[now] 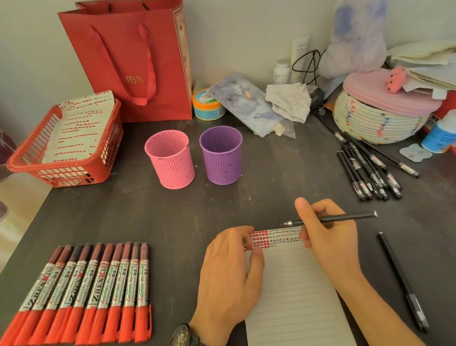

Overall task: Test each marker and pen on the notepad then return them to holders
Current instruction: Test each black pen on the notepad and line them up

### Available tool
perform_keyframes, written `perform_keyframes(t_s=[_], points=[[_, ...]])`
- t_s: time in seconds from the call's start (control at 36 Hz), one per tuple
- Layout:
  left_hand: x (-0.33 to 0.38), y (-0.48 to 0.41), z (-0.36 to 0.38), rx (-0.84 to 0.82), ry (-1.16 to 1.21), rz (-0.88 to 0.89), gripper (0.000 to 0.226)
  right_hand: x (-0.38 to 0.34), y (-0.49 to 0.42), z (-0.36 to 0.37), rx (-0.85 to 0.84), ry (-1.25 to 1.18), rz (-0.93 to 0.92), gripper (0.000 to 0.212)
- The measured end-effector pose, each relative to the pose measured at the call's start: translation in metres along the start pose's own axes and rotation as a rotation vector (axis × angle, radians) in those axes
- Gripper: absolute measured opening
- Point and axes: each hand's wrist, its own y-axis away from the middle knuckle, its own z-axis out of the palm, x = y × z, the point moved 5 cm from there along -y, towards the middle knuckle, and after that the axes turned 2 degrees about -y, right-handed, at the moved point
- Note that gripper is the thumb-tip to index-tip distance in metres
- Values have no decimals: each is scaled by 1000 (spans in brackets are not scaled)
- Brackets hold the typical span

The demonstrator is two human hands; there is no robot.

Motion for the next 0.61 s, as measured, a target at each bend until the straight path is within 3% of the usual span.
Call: perform_keyframes(t_s=[0.17,0.42,0.61], points=[[0,1,0,-6,-18,-11,25,-5,13,-8,-185,-347,118,19],[-5,3,5,-37,24,-40,20,9,31,-22,-64,-280,127,22],[4,2,-2,20,-36,88,18,7,33,-20,-153,-231,59,11]])
